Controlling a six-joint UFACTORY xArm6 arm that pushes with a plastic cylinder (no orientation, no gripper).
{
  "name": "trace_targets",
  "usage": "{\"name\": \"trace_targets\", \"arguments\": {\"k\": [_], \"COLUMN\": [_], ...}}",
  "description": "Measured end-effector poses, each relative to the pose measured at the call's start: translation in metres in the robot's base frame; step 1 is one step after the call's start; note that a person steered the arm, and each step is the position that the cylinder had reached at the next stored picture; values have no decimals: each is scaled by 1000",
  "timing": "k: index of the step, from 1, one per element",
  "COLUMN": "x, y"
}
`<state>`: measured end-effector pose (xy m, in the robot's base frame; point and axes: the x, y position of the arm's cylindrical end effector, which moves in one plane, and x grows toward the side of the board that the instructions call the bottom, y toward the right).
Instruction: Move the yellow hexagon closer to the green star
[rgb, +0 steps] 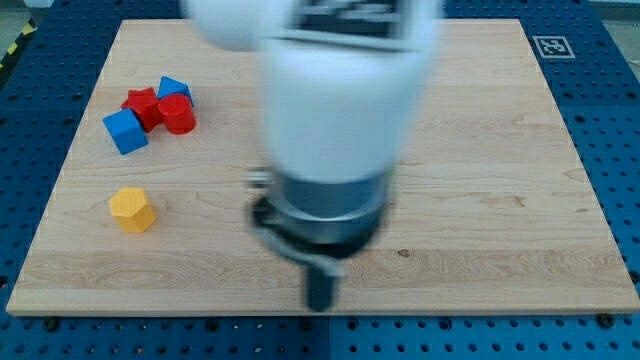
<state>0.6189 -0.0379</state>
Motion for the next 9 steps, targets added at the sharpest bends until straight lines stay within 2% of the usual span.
{"name": "trace_targets", "arguments": {"k": [1, 2, 3, 4, 5, 6, 9], "x": [-2, -29, -56, -60, -84, -85, -73], "y": [-110, -191, -204, -204, -204, -202, -135]}}
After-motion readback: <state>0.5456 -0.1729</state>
